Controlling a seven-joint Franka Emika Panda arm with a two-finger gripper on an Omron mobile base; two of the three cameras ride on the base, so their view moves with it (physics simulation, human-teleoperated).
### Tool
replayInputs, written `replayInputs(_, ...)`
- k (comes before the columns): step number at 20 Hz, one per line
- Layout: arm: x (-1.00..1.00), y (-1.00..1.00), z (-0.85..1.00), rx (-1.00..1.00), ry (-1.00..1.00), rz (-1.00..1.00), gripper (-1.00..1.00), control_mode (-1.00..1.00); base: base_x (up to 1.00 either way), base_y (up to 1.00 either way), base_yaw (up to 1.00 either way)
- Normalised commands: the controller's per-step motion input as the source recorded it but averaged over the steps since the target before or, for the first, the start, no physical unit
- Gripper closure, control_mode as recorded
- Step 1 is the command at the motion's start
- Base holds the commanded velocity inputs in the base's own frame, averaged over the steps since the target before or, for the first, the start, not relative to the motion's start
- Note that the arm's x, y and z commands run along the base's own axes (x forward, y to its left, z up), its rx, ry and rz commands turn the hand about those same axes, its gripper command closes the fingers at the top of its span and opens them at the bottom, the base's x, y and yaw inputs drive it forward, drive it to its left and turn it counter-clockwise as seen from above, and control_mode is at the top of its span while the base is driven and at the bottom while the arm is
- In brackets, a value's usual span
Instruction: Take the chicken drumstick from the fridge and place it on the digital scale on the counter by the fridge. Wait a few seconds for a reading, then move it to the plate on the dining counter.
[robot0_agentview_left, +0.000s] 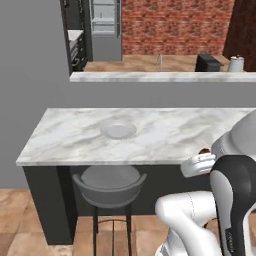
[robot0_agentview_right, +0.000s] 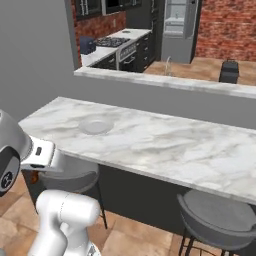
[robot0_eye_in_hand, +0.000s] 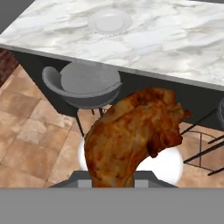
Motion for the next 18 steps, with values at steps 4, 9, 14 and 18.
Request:
replayInputs(4,0.00,0.00,0.00,0.00,0.00,0.00,1.00,1.00,0.42,0.19,0.00)
replayInputs(9,0.00,0.00,0.00,0.00,0.00,0.00,1.00,1.00,0.53,0.15,-0.03)
replayInputs(14,0.00,0.00,0.00,0.00,0.00,0.00,1.00,1.00,0.62,0.25,-0.06)
replayInputs(18,0.00,0.00,0.00,0.00,0.00,0.00,1.00,1.00,0.83,0.47,-0.10)
